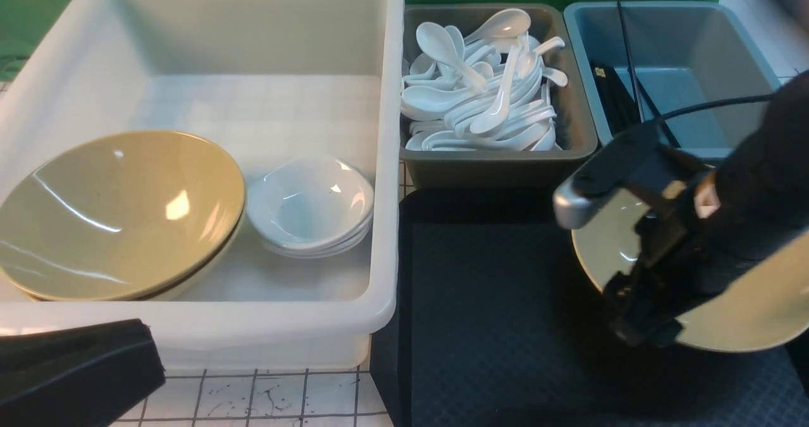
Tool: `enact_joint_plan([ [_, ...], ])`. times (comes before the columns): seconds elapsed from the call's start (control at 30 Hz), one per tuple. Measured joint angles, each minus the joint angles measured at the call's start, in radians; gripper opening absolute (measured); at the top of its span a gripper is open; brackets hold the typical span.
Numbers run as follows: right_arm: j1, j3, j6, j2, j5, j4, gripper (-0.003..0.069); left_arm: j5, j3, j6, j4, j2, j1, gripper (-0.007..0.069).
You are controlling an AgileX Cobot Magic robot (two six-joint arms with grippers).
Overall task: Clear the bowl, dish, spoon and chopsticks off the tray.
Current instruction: Use the right arm to grab the yellow noodle bowl, then use the right arm to put the noodle bowl into the large storage box on the left
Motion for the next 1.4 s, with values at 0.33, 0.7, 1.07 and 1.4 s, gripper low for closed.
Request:
enact_joint_plan([
  [0.33, 0.0, -0.001, -0.034, 0.216, -0.089, -0.119, 0.0452, 0.046, 0.0, 0.001, 0.0, 0.0, 0.0, -0.0001],
  [0.7, 0.053, -0.091, 0.01, 0.125, 0.133, -0.17, 0.0071, 0.059, 0.0, -0.052, 0.157, -0.001, 0.0, -0.0001],
  [1.07, 0.336, -0.456, 0.091, -0.107, 0.345, -0.113, 0.0051, 0.047, -0.034, -0.432, 0.573, -0.001, 0.0, -0.0001],
  [1.4, 0.559, -0.966, -0.405, 0.212, 0.284, -0.103, 0.0051, 0.193, -0.159, -0.897, 0.968, -0.017, 0.0, -0.0001],
])
